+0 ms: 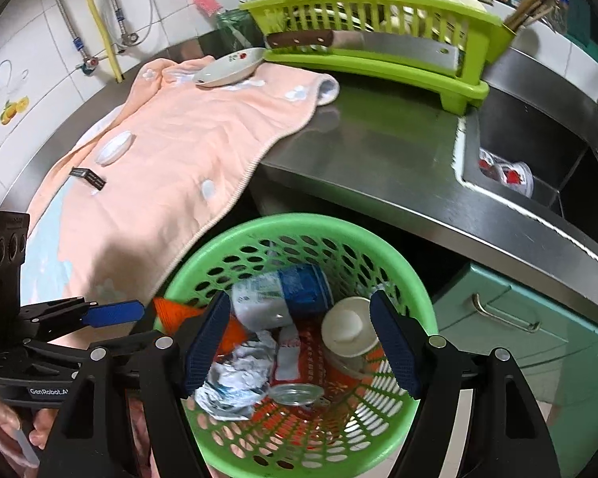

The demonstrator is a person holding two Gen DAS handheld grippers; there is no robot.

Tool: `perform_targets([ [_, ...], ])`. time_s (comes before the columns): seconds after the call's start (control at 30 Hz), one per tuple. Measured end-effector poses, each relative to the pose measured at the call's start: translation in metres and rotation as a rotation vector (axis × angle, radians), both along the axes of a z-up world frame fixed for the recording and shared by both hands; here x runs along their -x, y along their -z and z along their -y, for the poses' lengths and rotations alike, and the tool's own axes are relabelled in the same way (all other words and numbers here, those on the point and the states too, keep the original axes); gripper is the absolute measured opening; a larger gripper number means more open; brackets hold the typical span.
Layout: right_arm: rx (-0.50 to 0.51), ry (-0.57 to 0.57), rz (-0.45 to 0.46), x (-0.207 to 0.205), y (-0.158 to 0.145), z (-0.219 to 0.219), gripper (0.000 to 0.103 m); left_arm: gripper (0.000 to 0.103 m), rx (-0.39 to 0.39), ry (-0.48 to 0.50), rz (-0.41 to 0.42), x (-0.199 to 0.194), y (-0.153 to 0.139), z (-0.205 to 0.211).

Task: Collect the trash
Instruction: 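Drop the paper cup and orange snack packet into the green wastebasket with both tools, then grasp the black box with the left tool while the right tool grasps the white lid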

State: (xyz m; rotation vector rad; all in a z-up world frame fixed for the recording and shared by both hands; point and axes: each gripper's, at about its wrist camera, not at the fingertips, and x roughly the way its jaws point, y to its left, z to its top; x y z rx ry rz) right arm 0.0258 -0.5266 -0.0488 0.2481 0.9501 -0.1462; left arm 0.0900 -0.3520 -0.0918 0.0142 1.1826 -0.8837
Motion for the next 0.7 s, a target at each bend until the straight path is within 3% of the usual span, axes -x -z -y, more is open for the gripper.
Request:
perform_targets([
  [0.37,0.001,-0.113,0.016,-0.039,-0.008,-0.051,0.070,0.064,-0.048,-0.121,0.113,-0.038,-0.024,-0.072],
  [0.7,0.005,-0.198,0.022,-0.080,-0.017,-0.093,0.070,0.066,-0.006,-0.413,0.100,-0.121,-0.051,-0.159],
])
